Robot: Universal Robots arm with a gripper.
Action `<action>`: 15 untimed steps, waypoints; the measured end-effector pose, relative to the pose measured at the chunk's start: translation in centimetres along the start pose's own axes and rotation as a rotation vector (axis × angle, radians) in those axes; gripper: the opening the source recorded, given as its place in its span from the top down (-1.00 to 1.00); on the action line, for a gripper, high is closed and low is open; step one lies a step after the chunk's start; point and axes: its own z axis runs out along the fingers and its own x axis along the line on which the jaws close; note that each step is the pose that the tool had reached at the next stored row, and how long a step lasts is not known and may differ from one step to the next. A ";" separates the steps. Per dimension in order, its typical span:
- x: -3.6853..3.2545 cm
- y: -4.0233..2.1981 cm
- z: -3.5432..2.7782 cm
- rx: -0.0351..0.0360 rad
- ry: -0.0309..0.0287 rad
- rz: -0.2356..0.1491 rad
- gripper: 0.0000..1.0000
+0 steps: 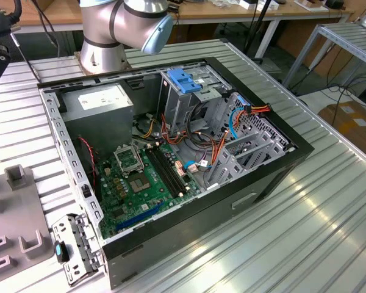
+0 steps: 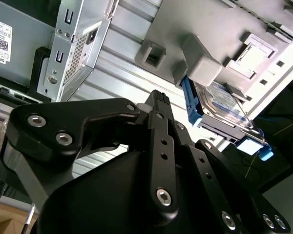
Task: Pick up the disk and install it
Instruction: 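Reach for the disk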
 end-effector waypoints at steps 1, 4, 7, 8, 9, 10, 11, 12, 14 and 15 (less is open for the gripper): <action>0.09 -0.01 0.00 0.0000 0.0000 0.000 0.79; 0.36 -0.03 -0.01 0.0000 0.0000 0.000 0.79; 0.73 -0.05 -0.02 0.0000 0.0000 0.000 0.79; 0.84 -0.06 -0.02 -0.0001 0.0000 0.000 0.79; 0.96 -0.07 -0.02 0.0000 0.0000 0.000 0.79; 1.05 -0.08 -0.03 0.0000 0.0000 0.000 0.79; 1.15 -0.09 -0.03 -0.0001 0.0000 0.000 0.79; 1.23 -0.09 -0.03 -0.0001 0.0000 0.000 0.79; 1.42 -0.11 -0.03 -0.0001 0.0000 0.000 0.79; 1.50 -0.11 -0.04 0.0000 0.0000 0.000 0.79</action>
